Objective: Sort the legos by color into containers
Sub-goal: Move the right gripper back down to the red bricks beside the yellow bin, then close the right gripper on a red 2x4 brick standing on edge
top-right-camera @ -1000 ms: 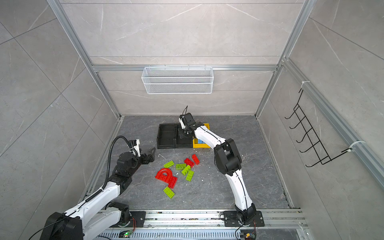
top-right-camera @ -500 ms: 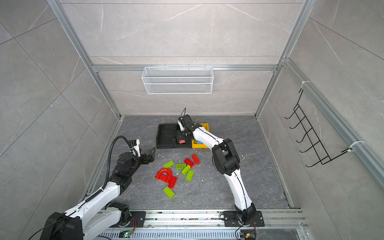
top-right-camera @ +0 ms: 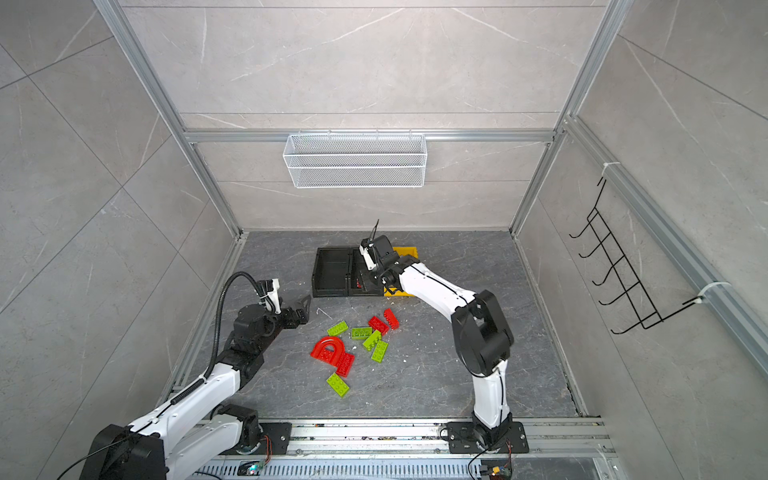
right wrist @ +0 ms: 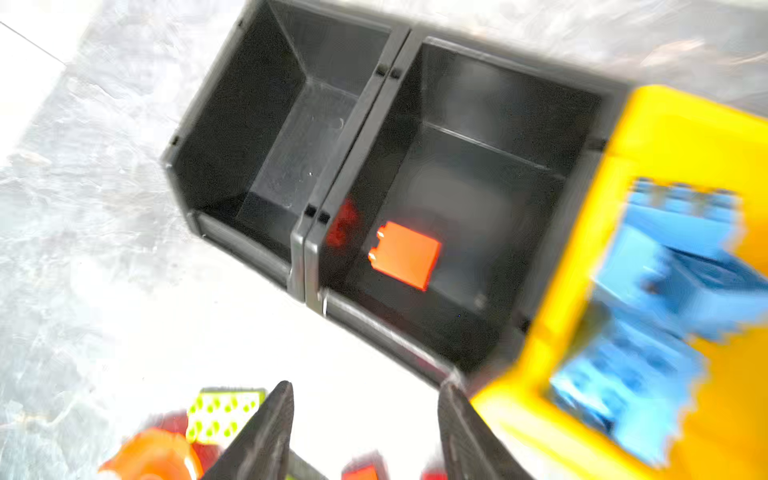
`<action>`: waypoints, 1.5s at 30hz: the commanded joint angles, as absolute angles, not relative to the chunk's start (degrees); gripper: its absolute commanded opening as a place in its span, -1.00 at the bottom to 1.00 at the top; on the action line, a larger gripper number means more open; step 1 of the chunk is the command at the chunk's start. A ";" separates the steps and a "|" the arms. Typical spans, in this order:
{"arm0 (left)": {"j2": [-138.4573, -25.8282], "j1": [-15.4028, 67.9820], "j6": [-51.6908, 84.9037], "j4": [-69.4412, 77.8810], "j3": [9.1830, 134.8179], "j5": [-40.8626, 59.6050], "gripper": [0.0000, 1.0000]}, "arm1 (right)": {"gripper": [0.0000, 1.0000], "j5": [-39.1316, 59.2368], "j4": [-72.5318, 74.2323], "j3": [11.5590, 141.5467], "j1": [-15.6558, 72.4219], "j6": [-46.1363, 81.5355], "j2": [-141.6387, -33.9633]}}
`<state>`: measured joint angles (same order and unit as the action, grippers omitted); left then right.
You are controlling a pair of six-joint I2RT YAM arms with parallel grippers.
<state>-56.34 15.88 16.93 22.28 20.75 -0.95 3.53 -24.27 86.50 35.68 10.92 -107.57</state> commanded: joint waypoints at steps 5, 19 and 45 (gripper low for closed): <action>-56.33 16.09 16.42 24.52 22.14 -1.00 0.99 | 0.12 -1.72 -24.94 73.35 35.60 10.62 -98.61; -56.62 16.08 16.44 24.61 22.18 -0.82 0.99 | 0.08 -2.29 -24.51 68.80 35.60 10.45 -99.91; -56.34 16.08 16.18 24.35 22.15 -1.14 0.99 | -0.02 -1.95 -22.02 70.13 34.84 9.96 -108.40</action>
